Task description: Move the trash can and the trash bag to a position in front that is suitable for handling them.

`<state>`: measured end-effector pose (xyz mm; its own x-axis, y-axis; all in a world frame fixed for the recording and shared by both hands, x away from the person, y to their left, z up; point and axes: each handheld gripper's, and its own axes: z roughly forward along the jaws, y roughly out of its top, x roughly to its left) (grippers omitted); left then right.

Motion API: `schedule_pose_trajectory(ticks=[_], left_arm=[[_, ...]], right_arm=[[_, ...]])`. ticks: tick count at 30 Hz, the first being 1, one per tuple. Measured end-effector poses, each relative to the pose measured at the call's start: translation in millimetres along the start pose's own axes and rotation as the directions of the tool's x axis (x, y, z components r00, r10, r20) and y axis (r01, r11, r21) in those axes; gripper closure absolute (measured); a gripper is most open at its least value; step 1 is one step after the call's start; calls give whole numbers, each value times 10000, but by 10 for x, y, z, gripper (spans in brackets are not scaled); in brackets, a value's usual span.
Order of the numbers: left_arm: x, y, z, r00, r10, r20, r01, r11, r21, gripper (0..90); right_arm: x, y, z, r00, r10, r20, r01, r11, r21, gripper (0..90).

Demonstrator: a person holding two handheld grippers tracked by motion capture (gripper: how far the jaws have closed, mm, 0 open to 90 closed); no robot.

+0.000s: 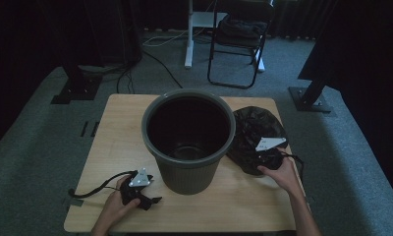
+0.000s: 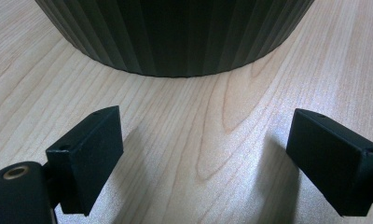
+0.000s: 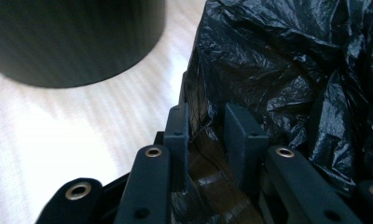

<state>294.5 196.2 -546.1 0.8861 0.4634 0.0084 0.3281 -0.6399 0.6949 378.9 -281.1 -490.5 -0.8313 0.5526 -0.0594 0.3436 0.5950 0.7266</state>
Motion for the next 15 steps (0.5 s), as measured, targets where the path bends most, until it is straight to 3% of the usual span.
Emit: schedule_pose_trajectory(ticks=[12, 15], left_arm=[[-1, 0, 0, 10000, -9, 2, 9, 10000, 1, 109], [-1, 0, 0, 10000, -13, 2, 13, 10000, 0, 109]], right_arm=[[250, -72, -60, 9979, -364, -537, 365, 9993, 9, 700], [285, -68, -80, 9979, -512, -389, 513, 9987, 26, 609]])
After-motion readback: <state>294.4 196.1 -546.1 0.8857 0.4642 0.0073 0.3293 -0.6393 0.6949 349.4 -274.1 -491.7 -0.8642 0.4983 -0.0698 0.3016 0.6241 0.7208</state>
